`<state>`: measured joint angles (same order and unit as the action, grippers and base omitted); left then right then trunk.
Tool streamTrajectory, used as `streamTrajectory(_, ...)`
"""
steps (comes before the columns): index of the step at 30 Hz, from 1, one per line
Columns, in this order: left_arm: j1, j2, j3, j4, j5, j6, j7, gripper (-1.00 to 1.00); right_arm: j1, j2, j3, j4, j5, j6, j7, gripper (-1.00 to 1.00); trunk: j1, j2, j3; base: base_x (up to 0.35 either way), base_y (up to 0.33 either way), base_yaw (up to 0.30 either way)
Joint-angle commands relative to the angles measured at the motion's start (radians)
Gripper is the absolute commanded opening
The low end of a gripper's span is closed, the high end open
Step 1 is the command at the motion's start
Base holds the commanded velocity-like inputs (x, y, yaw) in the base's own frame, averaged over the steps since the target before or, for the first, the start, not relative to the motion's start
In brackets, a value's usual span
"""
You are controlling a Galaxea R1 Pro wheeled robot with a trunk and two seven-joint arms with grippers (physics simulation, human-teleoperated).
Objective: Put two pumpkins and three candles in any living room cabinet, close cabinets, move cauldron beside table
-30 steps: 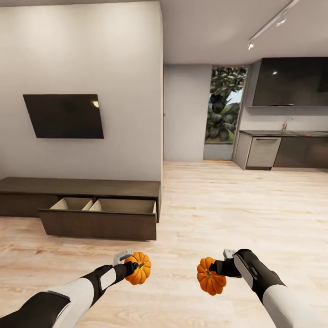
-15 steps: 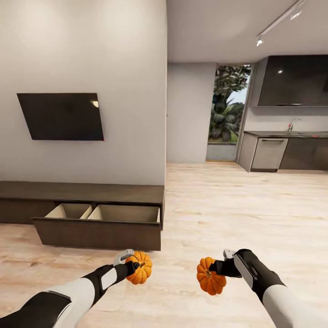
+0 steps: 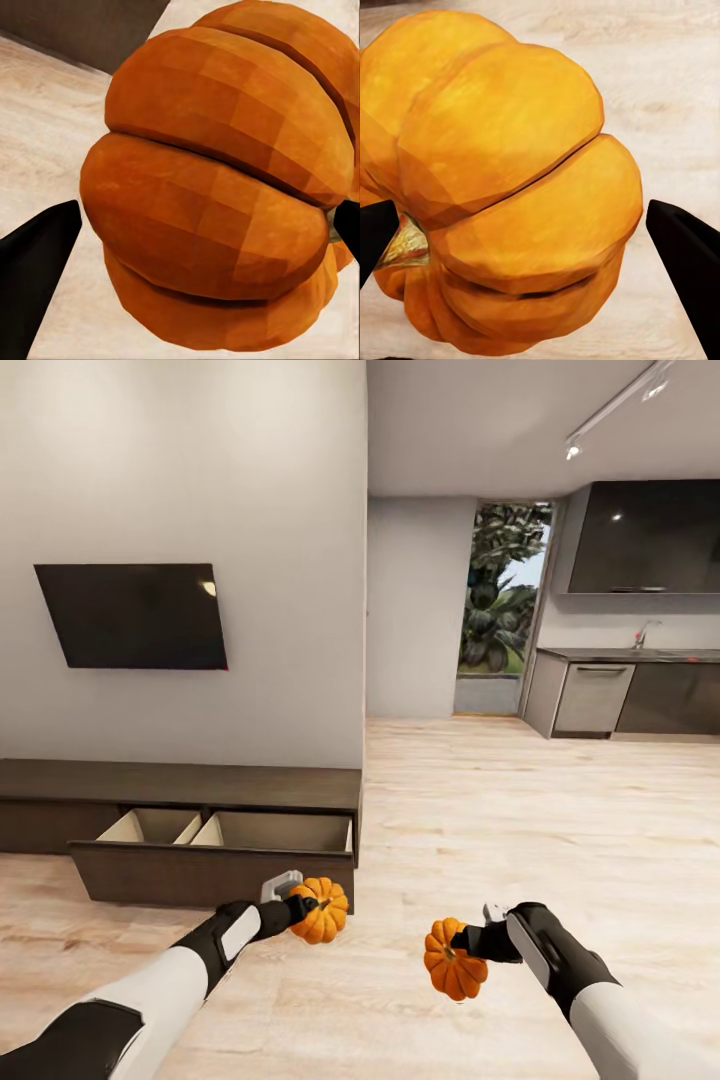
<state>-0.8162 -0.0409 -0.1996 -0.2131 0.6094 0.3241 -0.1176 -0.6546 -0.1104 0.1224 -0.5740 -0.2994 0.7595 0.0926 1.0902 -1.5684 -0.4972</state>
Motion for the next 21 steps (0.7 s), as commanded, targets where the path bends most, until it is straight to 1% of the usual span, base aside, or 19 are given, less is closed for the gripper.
streamTrajectory(1,0.000,0.001,-0.006,-0.016,-0.003,0.012,-0.001,-1.00,0.000,0.000,0.005,-0.008,0.002,0.004,0.003,-1.00,0.000,-0.001,-0.001,0.000,0.000,0.000)
streamTrajectory(2,0.000,0.003,-0.002,-0.058,-0.004,0.032,-0.001,-1.00,0.000,0.001,0.004,-0.038,0.002,0.005,0.002,-1.00,0.000,-0.001,-0.001,0.000,0.000,0.000)
streamTrajectory(3,0.000,0.004,-0.001,-0.078,-0.004,0.044,0.001,-1.00,0.000,0.002,0.004,-0.057,0.003,0.007,0.002,-1.00,0.000,-0.001,-0.001,0.000,0.000,0.000)
streamTrajectory(4,0.000,0.006,0.001,-0.104,-0.005,0.084,0.006,-1.00,-0.001,0.003,0.002,-0.084,0.003,0.010,0.001,-1.00,0.000,-0.001,-0.001,0.000,0.000,0.000)
streamTrajectory(6,-0.001,0.012,0.003,-0.110,-0.005,0.105,0.007,-1.00,-0.002,0.003,0.002,-0.092,0.003,0.017,0.001,-1.00,0.000,-0.001,-0.001,0.000,0.000,0.000)
streamTrajectory(11,-0.003,0.014,0.003,-0.113,-0.006,0.115,0.019,-1.00,-0.002,0.003,0.002,-0.101,0.003,0.031,0.001,-1.00,0.000,-0.001,-0.001,0.000,0.000,0.000)
streamTrajectory(17,-0.003,0.016,0.002,-0.108,-0.009,0.119,0.028,-1.00,-0.002,0.003,0.004,-0.145,0.003,0.035,0.000,-1.00,0.000,-0.001,-0.001,0.000,0.000,0.000)
streamTrajectory(21,-0.003,0.016,0.002,-0.106,-0.009,0.146,0.045,-1.00,-0.002,0.003,0.006,-0.160,0.004,0.036,-0.001,-1.00,0.000,-0.001,-0.001,0.000,0.000,0.000)
